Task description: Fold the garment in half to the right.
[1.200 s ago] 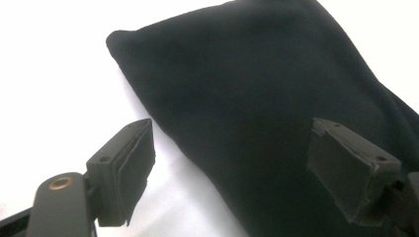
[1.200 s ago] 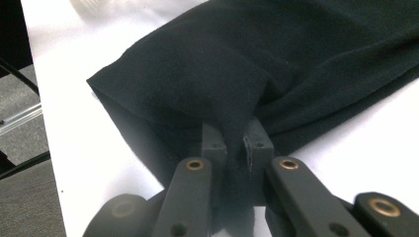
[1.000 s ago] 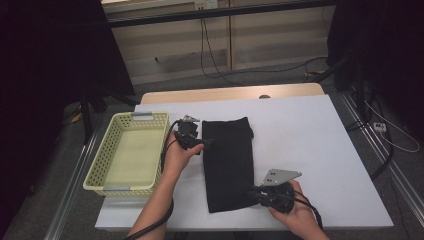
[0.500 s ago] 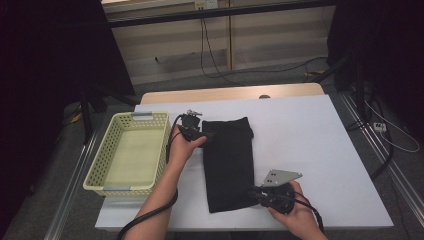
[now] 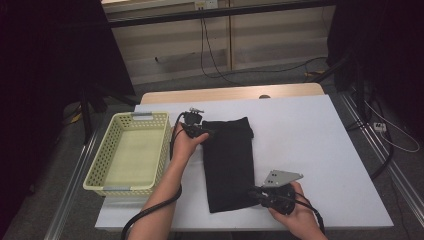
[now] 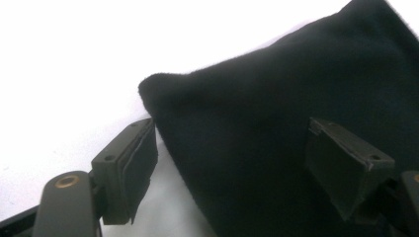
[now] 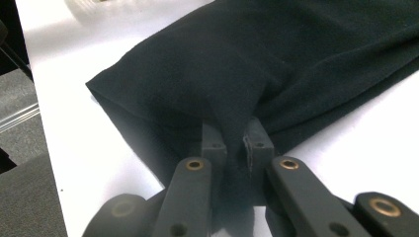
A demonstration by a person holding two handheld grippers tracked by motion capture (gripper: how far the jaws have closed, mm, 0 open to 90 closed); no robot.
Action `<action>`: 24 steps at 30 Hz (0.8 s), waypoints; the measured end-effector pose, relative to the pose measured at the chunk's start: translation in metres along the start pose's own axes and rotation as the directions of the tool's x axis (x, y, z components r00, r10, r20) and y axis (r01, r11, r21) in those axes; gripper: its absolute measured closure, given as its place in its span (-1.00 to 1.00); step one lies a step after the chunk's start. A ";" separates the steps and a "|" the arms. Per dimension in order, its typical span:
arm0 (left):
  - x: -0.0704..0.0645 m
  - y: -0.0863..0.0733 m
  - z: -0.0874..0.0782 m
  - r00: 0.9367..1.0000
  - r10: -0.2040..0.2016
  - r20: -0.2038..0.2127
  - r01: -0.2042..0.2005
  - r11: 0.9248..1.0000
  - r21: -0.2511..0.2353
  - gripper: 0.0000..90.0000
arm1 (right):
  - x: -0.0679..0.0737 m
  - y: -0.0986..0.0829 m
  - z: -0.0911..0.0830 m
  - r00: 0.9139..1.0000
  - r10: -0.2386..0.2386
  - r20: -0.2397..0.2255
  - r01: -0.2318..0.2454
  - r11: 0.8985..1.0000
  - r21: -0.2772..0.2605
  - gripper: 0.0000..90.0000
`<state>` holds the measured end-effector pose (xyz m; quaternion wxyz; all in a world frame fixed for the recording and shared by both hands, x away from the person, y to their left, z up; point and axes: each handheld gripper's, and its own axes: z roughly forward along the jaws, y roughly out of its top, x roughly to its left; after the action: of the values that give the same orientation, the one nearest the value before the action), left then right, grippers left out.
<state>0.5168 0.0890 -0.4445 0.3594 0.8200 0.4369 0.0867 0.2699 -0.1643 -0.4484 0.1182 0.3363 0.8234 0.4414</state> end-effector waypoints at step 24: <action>-0.008 0.006 0.003 0.999 -0.007 -0.038 0.008 1.000 0.030 0.78 | 0.000 0.000 0.003 1.000 0.001 -0.006 -0.001 1.000 0.000 0.86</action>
<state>0.5175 0.0786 -0.4413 0.3389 0.8220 0.4478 0.0944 0.2711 -0.1626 -0.4498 0.1158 0.3354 0.8235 0.4426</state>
